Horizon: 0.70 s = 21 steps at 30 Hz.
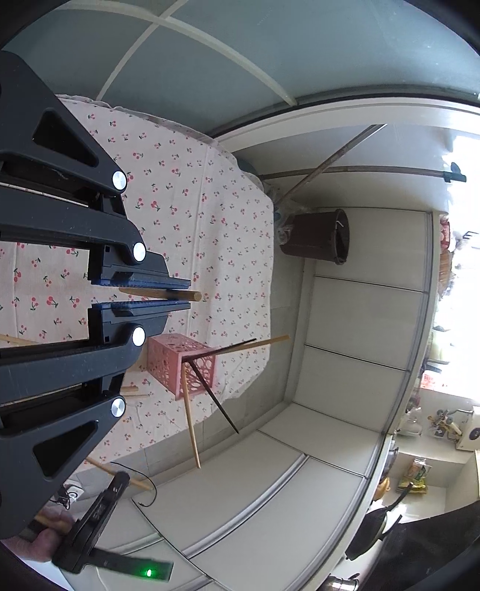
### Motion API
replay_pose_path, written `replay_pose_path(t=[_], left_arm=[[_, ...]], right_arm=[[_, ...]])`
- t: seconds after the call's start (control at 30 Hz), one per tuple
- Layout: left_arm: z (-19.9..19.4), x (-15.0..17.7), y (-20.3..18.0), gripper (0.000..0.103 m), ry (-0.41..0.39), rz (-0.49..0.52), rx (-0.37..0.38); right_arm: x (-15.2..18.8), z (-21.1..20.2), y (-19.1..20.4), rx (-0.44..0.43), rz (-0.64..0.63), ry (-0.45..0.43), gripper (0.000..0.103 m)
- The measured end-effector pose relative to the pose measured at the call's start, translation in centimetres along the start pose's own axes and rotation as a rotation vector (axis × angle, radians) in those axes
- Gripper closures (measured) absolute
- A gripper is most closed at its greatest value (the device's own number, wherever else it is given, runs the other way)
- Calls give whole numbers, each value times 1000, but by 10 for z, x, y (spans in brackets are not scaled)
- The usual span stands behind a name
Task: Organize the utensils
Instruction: 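Lift both held chopsticks and carry them over the pink basket, then open both grippers to drop the chopsticks into the basket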
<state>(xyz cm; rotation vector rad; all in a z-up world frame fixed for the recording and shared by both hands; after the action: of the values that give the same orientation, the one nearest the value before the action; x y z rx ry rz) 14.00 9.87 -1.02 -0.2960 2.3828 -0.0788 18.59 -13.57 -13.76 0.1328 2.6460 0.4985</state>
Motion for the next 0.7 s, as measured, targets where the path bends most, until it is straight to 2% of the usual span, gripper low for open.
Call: replay_pose_path(t=[0.17,0.33,0.53,0.7], left_arm=[[-9,-13,-13,98,-12,1,25],[-25,-35,-38,98,-42,42,51],[-47,-76,-68,98,-101,43,109],[-46,-106,-93,98,-155,37,119]], right_arm=[[-8,-52,11,-82,-15,-108,95],[-23,-88,15,-154,6,-180,95],[-41,-120,12,-205,35,-243,95],[-55,-131,8,-215,45,-262,95]])
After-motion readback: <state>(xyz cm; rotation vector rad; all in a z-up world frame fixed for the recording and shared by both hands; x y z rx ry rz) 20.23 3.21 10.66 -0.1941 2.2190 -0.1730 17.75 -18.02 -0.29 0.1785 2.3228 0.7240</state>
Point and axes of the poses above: each gripper's, at about its wrist camera, not at the fingertips, and z roughly the way its jaws point, y to its left, x to its underside, the point moved 6 cm from there along z, roughly the way its jaws point, and after that the axes turned 7 degrees about y, right-handed, at the moved point
